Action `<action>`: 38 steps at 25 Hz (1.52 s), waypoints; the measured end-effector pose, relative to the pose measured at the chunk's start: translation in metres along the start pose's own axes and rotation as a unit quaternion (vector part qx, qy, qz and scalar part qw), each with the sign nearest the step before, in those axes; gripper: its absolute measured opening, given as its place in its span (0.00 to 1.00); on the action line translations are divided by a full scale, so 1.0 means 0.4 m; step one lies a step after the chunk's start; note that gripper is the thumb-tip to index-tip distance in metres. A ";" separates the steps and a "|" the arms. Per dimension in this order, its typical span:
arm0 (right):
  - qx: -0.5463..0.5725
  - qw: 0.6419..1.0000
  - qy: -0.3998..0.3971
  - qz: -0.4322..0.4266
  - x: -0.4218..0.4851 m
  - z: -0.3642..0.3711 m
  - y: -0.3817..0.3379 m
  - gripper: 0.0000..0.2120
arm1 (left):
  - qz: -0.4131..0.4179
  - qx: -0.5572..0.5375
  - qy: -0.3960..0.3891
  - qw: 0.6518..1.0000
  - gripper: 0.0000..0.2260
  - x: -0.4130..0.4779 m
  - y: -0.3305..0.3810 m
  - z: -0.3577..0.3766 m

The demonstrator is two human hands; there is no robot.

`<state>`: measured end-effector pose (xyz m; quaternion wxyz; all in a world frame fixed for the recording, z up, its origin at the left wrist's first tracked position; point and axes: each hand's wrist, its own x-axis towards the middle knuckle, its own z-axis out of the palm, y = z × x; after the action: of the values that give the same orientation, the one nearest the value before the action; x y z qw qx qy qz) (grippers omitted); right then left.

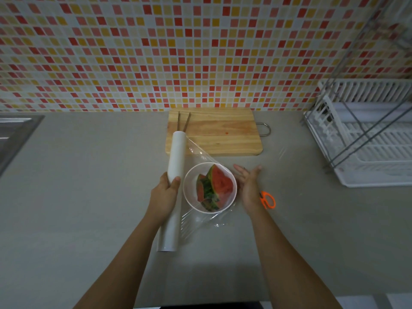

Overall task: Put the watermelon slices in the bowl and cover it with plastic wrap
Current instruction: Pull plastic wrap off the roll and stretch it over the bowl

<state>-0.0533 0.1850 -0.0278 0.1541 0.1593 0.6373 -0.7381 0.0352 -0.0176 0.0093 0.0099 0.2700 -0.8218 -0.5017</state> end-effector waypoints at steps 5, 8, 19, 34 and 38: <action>-0.050 0.994 0.039 -0.086 -0.045 0.032 0.003 0.35 | -0.005 -0.004 0.003 1.000 0.17 0.001 0.004 -0.003; -0.068 0.988 -0.004 -0.141 -0.078 0.058 0.041 0.40 | -0.003 0.002 0.002 1.000 0.17 0.000 0.009 -0.002; -0.083 0.991 0.017 -0.105 -0.047 0.052 0.032 0.43 | -0.011 -0.003 0.006 1.000 0.17 -0.001 0.012 -0.002; -0.176 0.978 0.096 -0.063 -0.045 0.054 0.015 0.28 | -0.054 0.024 -0.053 0.997 0.22 -0.018 -0.013 -0.016; -0.226 0.965 0.108 -0.072 -0.037 0.052 0.022 0.20 | -0.084 -0.045 -0.056 0.994 0.23 -0.032 -0.019 0.003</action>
<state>-0.0368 0.1635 -0.0264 0.0626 0.1529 0.8104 -0.5621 0.0492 -0.0136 0.0056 -0.0658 0.3087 -0.7721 -0.5516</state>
